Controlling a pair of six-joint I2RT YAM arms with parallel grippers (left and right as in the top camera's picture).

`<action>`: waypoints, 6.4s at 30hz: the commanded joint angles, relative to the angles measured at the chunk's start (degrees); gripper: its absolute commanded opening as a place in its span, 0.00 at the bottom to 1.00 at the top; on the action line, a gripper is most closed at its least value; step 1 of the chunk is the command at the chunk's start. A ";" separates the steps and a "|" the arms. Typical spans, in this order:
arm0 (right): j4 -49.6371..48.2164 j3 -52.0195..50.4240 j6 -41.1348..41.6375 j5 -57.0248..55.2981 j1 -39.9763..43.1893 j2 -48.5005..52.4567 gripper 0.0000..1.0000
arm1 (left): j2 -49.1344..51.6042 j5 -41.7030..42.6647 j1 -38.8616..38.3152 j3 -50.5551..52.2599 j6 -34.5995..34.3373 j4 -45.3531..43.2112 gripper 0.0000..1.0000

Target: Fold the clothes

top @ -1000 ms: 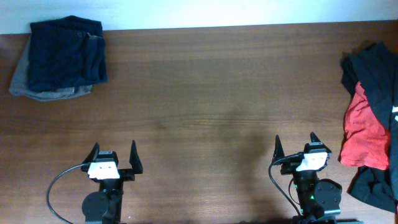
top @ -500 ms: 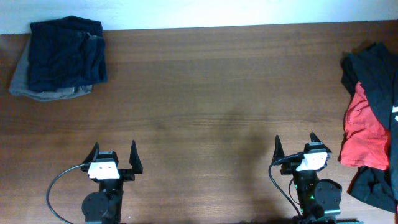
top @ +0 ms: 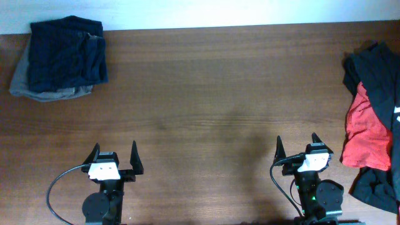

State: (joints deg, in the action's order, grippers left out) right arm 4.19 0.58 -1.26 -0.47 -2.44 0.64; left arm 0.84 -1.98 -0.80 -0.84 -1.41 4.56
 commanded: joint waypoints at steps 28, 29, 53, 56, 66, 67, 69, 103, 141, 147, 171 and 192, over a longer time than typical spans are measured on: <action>-11.82 5.73 7.67 15.91 0.22 0.66 0.99 | -0.55 -0.42 -0.17 0.33 -0.72 0.02 0.99; -10.80 7.19 6.16 14.43 0.22 1.33 0.99 | -0.55 -0.42 -0.17 0.33 -0.72 0.02 0.99; 30.82 63.43 8.87 -16.63 33.88 68.32 0.99 | -0.55 -0.42 -0.17 0.33 -0.72 0.04 0.99; 32.54 63.54 8.87 -11.74 40.92 72.78 0.98 | -0.55 -0.42 -0.17 0.33 -0.72 0.04 0.99; 27.65 63.54 11.41 -7.74 58.60 83.06 0.98 | -0.55 -0.42 -0.17 0.33 -0.72 0.04 0.99; 26.82 63.54 11.19 -5.33 60.02 83.69 0.98 | -0.55 -0.42 -0.17 0.33 -0.72 0.04 0.99; 24.79 63.49 7.50 4.04 64.28 85.59 0.98 | -0.55 -0.42 -0.17 0.33 -0.72 0.02 0.99; 13.97 65.22 -9.60 4.13 74.95 99.54 0.99 | -0.55 -0.42 -0.17 0.33 -0.72 0.04 0.99; 11.28 66.51 -6.84 0.63 76.02 104.59 0.91 | -0.55 -0.42 -0.17 0.33 -0.72 0.04 0.99; 13.09 66.51 -6.84 4.37 76.02 104.85 0.63 | -0.55 -0.42 -0.17 0.33 -0.72 0.04 0.99; 6.54 69.64 17.00 52.00 60.57 98.40 0.04 | -0.55 -0.42 -0.17 0.33 -0.72 0.02 0.99; 0.52 69.61 20.00 47.12 -2.91 99.91 0.04 | -0.55 -0.42 -0.17 0.33 -0.72 0.02 0.99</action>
State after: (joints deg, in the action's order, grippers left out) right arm 5.98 69.43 17.78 46.41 2.48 100.55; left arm 0.69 -1.98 -0.80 -0.80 -1.58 4.56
